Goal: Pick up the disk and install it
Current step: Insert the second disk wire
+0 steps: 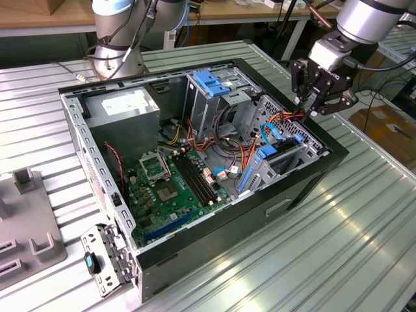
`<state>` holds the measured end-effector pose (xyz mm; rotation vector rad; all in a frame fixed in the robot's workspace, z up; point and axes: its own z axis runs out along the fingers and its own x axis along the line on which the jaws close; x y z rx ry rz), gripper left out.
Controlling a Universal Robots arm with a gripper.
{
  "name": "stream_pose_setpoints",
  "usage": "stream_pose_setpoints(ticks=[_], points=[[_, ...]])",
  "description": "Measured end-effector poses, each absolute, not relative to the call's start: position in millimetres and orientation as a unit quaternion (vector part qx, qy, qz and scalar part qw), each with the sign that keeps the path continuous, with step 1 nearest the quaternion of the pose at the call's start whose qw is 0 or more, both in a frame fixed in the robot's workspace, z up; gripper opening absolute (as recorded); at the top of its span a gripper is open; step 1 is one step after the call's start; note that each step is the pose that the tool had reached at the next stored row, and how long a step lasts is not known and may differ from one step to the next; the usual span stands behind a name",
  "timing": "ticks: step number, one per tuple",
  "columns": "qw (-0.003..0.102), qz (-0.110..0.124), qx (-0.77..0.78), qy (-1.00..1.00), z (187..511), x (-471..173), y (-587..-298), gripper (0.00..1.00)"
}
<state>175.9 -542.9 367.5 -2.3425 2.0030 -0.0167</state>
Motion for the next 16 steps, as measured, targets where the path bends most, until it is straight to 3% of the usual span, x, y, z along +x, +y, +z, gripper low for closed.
stream_pose_setpoints(ticks=[16], points=[[0.03, -0.005, -0.76, 0.649, 367.5, 181.4, -542.9, 0.3]])
